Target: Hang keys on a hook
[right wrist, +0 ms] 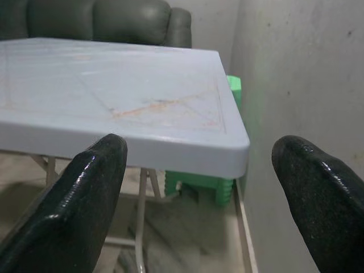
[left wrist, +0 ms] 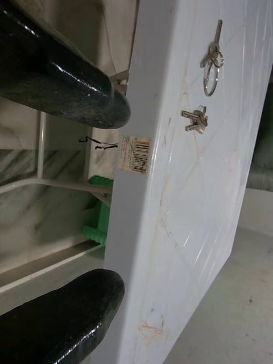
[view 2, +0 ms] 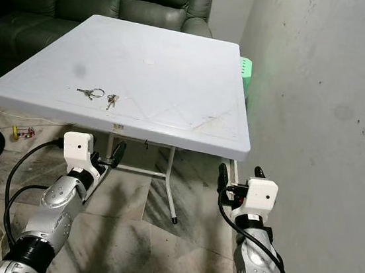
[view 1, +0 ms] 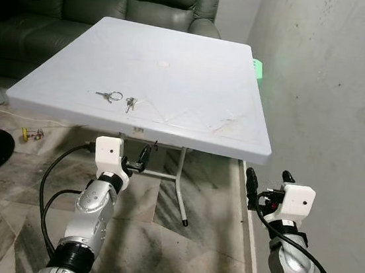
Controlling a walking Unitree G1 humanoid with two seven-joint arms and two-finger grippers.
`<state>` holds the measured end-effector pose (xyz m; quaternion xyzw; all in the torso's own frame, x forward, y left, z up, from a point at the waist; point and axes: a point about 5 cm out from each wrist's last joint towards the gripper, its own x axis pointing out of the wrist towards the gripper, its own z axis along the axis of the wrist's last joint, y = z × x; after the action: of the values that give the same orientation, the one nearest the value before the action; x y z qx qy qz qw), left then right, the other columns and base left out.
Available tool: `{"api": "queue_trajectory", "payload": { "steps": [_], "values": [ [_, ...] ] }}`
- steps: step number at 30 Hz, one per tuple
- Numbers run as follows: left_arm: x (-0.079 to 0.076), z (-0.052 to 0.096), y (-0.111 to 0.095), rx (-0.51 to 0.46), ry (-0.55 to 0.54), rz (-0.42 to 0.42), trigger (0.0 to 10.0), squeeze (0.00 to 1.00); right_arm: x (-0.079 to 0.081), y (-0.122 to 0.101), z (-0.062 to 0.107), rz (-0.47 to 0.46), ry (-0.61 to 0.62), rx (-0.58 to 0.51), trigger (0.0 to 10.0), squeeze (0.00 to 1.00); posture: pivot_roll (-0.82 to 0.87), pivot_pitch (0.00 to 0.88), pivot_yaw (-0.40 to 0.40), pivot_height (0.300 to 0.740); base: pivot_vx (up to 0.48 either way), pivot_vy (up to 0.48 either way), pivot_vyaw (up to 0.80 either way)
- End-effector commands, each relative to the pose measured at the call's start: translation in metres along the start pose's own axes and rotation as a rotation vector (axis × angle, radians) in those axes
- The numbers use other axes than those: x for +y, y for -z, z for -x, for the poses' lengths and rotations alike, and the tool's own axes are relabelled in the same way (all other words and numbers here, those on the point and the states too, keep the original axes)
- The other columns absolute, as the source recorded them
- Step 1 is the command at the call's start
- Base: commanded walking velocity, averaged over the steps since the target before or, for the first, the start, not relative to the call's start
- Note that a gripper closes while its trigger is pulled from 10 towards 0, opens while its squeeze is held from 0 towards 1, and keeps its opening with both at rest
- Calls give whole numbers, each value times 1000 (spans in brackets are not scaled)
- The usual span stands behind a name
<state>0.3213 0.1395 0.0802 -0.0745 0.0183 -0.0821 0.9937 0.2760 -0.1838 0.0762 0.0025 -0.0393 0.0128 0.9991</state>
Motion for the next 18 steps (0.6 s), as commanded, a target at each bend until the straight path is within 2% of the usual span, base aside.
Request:
{"api": "queue_trajectory", "payload": {
  "steps": [1, 6, 18],
  "values": [
    [0, -1, -3, -5, -9, 7, 10000, 0, -2, -3, -1, 7, 9, -3, 10000, 0, 49, 0, -63, 740, 0, 0, 0],
    [0, -1, -3, -1, -16, 21, 10000, 0, -3, -2, -1, 18, 24, 10, 10000, 0, 48, 0, -64, 740, 0, 221, 0],
    [1, -1, -4, -1, -21, 31, 10000, 0, -2, -2, -1, 19, 23, 15, 10000, 0, 47, 0, -64, 740, 0, 323, 0]
  ]
}}
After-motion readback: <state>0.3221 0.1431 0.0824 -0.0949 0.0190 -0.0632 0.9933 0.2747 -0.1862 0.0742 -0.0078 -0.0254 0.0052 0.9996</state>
